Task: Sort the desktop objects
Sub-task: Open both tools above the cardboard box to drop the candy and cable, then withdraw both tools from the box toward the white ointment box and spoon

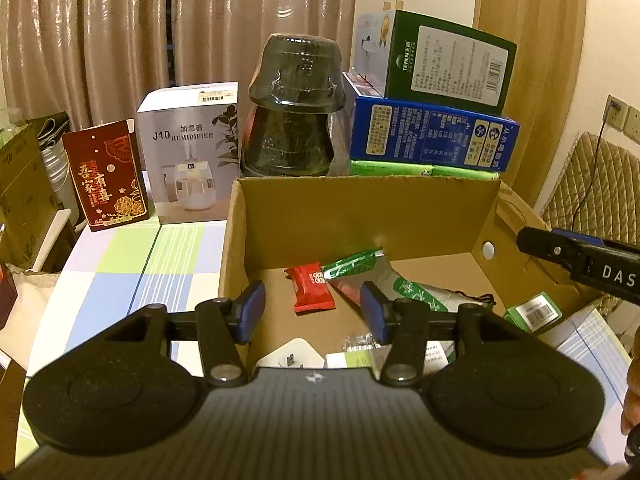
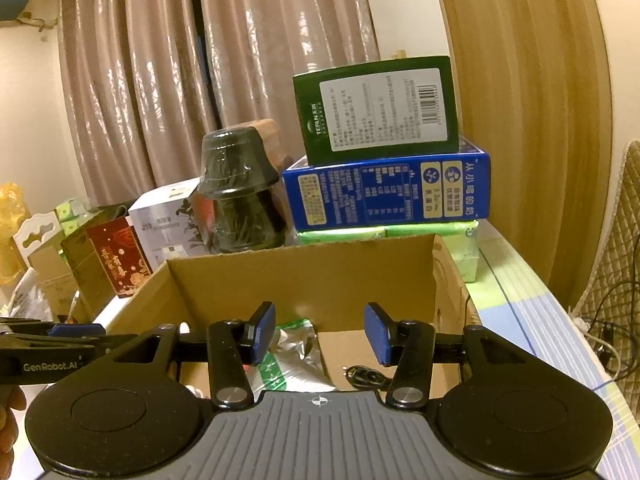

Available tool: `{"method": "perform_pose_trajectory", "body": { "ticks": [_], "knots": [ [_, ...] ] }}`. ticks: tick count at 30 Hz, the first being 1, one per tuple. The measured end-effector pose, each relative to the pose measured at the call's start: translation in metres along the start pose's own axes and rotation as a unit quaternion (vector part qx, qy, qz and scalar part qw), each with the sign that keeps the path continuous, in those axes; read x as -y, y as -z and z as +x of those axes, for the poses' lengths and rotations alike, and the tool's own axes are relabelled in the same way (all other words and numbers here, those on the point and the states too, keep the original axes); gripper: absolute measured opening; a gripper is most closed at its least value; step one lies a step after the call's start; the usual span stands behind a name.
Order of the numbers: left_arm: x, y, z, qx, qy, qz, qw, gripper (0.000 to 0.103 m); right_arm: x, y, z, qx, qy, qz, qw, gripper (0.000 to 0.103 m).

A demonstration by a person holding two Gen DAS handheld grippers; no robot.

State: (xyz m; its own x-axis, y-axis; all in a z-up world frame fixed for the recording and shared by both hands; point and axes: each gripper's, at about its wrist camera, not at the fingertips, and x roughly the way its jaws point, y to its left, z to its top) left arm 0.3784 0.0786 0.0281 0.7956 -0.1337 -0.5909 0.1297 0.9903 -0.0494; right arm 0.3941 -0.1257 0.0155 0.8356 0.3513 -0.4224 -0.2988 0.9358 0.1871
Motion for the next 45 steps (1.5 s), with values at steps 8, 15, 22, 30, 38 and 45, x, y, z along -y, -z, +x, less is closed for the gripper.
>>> {"method": "perform_pose_trajectory", "body": {
  "ticks": [8, 15, 22, 30, 38, 45],
  "knots": [
    [0.003, -0.001, -0.010, 0.002, 0.001, 0.011, 0.9999, 0.051, -0.003, 0.005, -0.010, 0.004, -0.010, 0.003, 1.000, 0.047],
    [0.006, 0.004, -0.025, 0.003, 0.000, 0.027, 0.9996, 0.057, 0.013, 0.013, -0.038, 0.006, 0.000, 0.015, 1.000, 0.047],
    [0.014, 0.015, -0.043, 0.001, 0.003, 0.058, 0.9983, 0.061, 0.038, 0.023, -0.069, 0.000, 0.015, 0.043, 0.999, 0.055],
    [0.038, 0.034, -0.072, 0.003, 0.026, 0.097, 0.9949, 0.067, 0.048, 0.039, -0.090, -0.038, -0.008, 0.024, 0.999, 0.060],
    [0.051, 0.069, -0.092, -0.023, 0.050, 0.124, 0.9908, 0.073, 0.040, 0.066, -0.096, -0.121, -0.057, -0.084, 0.987, 0.062],
    [0.055, 0.093, -0.095, -0.051, 0.062, 0.162, 0.9835, 0.074, 0.033, 0.083, -0.088, -0.136, -0.091, -0.143, 0.976, 0.062]
  ]
}}
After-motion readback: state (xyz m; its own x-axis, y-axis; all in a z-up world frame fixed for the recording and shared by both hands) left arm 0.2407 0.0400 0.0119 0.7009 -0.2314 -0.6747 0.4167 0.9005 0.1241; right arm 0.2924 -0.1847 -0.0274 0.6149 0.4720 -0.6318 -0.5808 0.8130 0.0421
